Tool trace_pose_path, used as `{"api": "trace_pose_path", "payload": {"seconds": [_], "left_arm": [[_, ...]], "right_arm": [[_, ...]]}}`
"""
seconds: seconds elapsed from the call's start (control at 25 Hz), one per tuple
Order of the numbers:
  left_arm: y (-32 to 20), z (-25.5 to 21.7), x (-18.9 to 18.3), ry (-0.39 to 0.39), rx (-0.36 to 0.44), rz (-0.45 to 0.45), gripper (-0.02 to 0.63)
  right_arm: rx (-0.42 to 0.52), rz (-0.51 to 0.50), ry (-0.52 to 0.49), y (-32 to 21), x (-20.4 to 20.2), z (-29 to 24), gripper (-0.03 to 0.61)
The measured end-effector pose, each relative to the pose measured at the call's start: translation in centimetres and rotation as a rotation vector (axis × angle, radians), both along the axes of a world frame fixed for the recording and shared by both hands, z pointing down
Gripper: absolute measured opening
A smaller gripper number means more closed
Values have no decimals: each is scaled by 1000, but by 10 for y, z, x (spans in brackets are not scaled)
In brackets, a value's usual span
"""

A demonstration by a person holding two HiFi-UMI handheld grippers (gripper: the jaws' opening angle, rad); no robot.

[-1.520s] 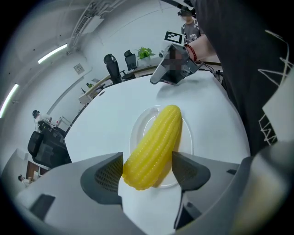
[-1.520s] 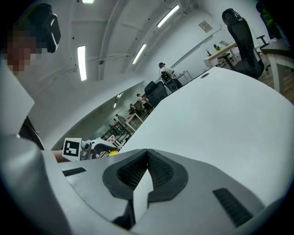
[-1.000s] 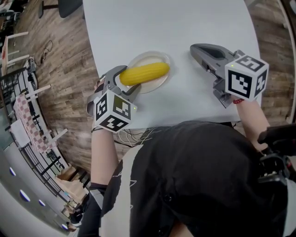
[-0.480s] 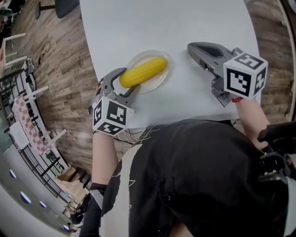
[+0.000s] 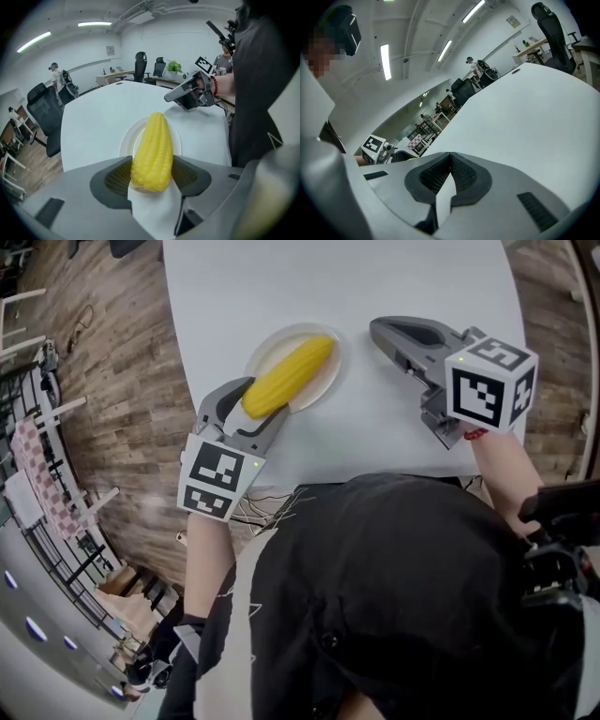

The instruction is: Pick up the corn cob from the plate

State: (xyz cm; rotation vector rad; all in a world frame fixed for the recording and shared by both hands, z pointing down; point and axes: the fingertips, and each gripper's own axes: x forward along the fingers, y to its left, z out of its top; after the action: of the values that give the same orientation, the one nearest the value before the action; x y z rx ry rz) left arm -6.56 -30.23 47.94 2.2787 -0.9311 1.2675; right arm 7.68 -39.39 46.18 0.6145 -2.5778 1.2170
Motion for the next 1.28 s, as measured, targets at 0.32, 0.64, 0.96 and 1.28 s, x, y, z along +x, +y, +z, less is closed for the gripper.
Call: {"api": "trace_pose_path", "payload": {"seconds": [0.32, 0.64, 0.96, 1.28], "left_arm": [[3, -22, -14, 325, -45, -327, 261], [9, -39, -46, 622, -19, -554, 250], [9, -55, -61, 896, -10, -733, 232], [17, -60, -61, 1186, -59, -885, 227]], "right_arm": [[37, -20, 13, 17, -12, -17, 15], [95, 13, 72, 40, -31, -49, 15], [125, 35, 88, 70, -33, -63, 15], [143, 57, 97, 84, -23, -66, 15]]}}
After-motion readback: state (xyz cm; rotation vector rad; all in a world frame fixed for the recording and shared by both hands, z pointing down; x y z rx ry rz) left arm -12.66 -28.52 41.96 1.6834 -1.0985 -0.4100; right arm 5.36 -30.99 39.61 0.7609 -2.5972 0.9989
